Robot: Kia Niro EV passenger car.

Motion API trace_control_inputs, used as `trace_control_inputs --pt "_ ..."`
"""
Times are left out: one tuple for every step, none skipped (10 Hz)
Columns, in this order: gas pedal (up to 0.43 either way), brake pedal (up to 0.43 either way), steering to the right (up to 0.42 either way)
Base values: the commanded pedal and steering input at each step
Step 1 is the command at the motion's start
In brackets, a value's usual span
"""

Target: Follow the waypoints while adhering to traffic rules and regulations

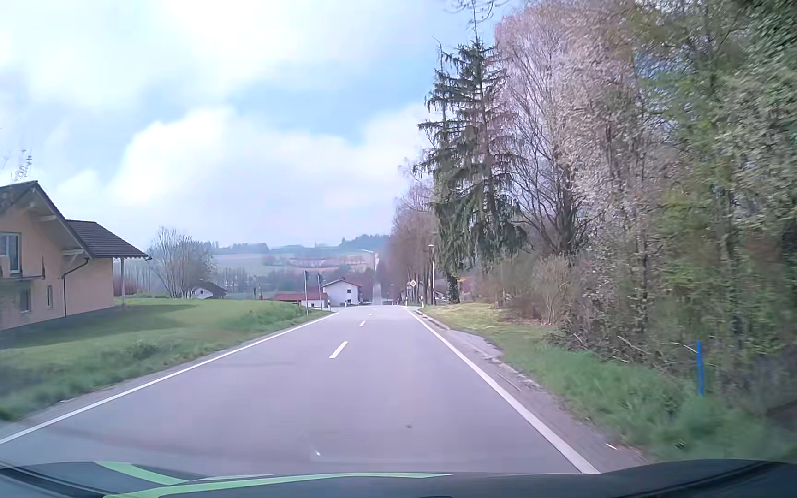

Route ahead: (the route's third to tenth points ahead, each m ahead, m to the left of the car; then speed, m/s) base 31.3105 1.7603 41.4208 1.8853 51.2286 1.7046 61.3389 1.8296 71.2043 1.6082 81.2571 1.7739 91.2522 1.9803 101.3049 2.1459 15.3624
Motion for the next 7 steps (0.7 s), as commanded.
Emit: trace_control_inputs --pt "0.0 0.0 0.0" --pt "0.0 0.0 0.0" --pt "0.0 0.0 0.0" --pt "0.0 0.0 0.0" --pt "0.0 0.0 -0.001" --pt "0.0 0.0 -0.002" --pt "0.0 0.0 -0.003"
